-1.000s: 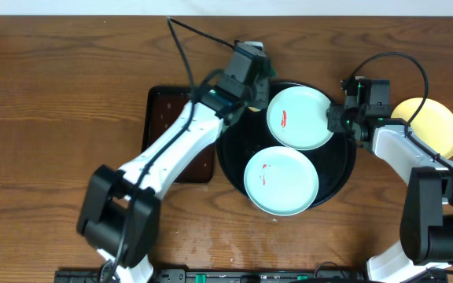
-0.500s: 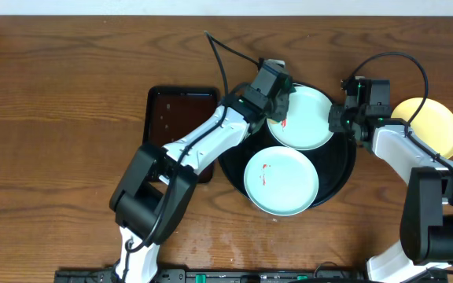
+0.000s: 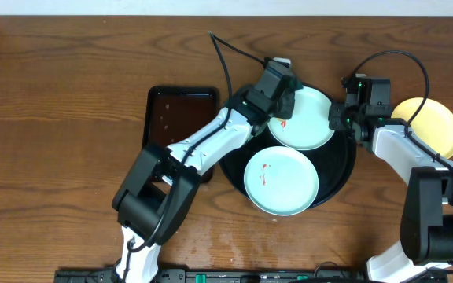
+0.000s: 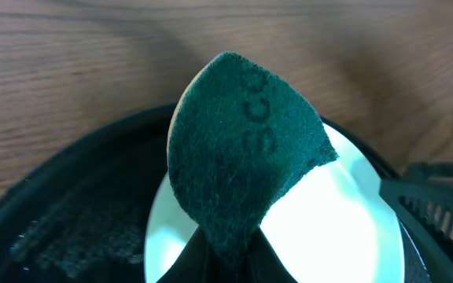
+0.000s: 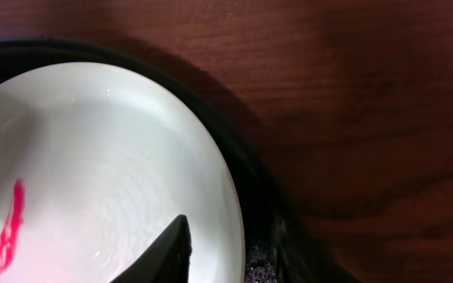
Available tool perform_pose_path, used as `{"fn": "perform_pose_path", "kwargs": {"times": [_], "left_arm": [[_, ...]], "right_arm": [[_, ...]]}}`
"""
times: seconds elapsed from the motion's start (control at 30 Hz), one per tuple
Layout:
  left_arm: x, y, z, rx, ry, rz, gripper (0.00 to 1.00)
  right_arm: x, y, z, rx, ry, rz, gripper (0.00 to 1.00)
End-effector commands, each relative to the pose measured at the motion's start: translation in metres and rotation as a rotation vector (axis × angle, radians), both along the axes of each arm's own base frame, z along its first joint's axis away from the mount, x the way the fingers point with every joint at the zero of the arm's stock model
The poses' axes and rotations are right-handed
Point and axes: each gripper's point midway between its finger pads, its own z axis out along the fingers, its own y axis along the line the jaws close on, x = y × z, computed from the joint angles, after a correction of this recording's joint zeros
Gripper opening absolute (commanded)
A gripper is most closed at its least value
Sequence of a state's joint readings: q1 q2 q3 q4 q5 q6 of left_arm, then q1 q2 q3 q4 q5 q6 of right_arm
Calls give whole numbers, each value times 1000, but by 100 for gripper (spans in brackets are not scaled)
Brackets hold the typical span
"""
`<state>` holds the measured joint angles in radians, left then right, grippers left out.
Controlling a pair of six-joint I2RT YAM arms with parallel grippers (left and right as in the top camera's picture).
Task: Clean dirty plates on tray and stack at the side
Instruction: 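Wipe the pale green plate with the sponge in the left gripper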
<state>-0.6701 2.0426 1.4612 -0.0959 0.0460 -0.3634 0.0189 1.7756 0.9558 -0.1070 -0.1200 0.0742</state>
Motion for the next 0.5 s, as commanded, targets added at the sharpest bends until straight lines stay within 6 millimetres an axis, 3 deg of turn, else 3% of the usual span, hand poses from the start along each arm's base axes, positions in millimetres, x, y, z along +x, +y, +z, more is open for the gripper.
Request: {"fn": "perform_pose_path", "kwargs": {"times": [0.0, 0.2, 0.47], "left_arm": [[1, -13, 8, -17, -22, -12, 7], [-4, -20, 6, -9, -22, -31, 8], [0, -13, -13, 59, -31, -28, 7]], "right_arm": [[-1, 3, -14, -1, 34, 9, 29], [-2, 3, -33, -2, 65, 8, 22], [0, 3, -32, 1, 57, 6, 9]]}}
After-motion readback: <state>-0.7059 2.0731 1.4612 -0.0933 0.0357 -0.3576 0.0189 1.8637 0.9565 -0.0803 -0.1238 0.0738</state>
